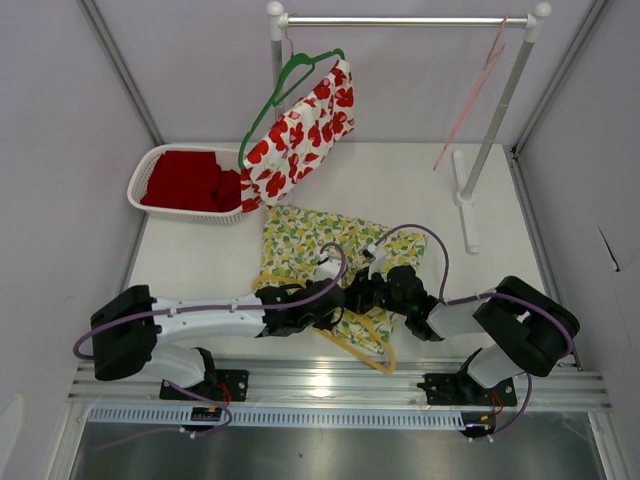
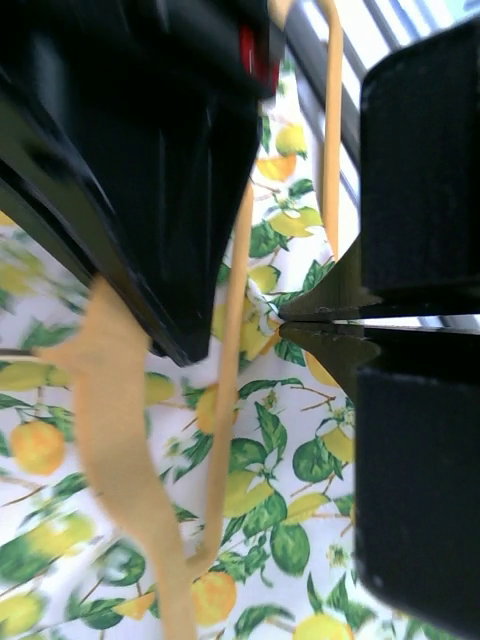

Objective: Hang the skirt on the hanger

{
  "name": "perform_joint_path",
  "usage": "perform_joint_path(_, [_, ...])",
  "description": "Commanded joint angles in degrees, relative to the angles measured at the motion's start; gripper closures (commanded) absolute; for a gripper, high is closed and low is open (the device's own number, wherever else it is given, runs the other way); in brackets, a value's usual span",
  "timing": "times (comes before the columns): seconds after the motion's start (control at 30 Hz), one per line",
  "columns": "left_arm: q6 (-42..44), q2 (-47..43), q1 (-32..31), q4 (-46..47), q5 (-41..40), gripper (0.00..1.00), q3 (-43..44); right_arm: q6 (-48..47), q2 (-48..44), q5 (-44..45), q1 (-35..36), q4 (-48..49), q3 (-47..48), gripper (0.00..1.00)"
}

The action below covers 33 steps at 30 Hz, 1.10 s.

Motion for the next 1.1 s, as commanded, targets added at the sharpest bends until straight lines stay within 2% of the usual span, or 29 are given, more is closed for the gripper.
perform_joint_path(0.0, [1.72, -3.19, 1.16, -3.96, -0.98, 1.0, 3.84, -2.75, 1.24, 3.05, -0.6, -4.48, 0.42, 1.0])
perform_joint_path(0.2, [2.6, -4.16, 2.66, -8.27, 1.92, 1.0, 5.34, -2.92, 0.97, 4.1, -0.87, -5.27, 0.33, 1.0])
perform_joint_path(0.3, [2.95, -4.51, 3.36, -7.67, 4.54, 0.99, 2.46, -2.66, 1.06, 4.01, -1.13, -5.09, 0.16, 1.0])
perform_joint_path(0.4, [3.83, -5.39, 2.84, -1.79, 7.81, 0.87, 0.69, -2.57, 1.06, 3.84, -1.13, -4.83, 0.25, 1.0])
perform_joint_path(0.43, [4.01, -5.74, 2.66, -0.12, 8.42, 0.76, -0.71, -2.57, 1.15, 3.92, -1.13, -4.83, 0.25, 1.0])
perform_joint_path(0.5, [4.8, -6.7, 1.53, 4.72, 8.87, 0.69, -1.77, -2.57, 1.24, 3.84, -1.22, -5.09, 0.33, 1.0])
perform_joint_path(0.53, [5.76, -6.97, 1.0, 6.21, 8.78, 0.6, -2.04, -2.48, 1.24, 3.75, -1.31, -5.18, 0.42, 1.0])
perform_joint_path(0.63, [7.87, -6.89, -0.94, 12.1, 9.57, 0.51, -2.83, -1.69, 1.24, 2.7, -1.66, -5.44, 0.6, 1.0])
perform_joint_path(0.77, [10.42, -3.21, -4.27, 16.85, 9.66, 0.5, -2.48, -1.43, 1.24, 2.69, -2.1, -6.76, 0.86, 1.0])
perform_joint_path(0.97, [13.5, 4.09, -7.79, 21.95, 9.3, 0.59, -0.37, -1.08, 1.24, 2.43, -2.54, -7.2, 0.86, 1.0])
perform_joint_path(1.07, [14.81, 5.15, -9.37, 24.5, 9.39, 0.56, -1.25, -0.81, 1.5, 1.38, -3.15, -6.85, 0.77, 1.0])
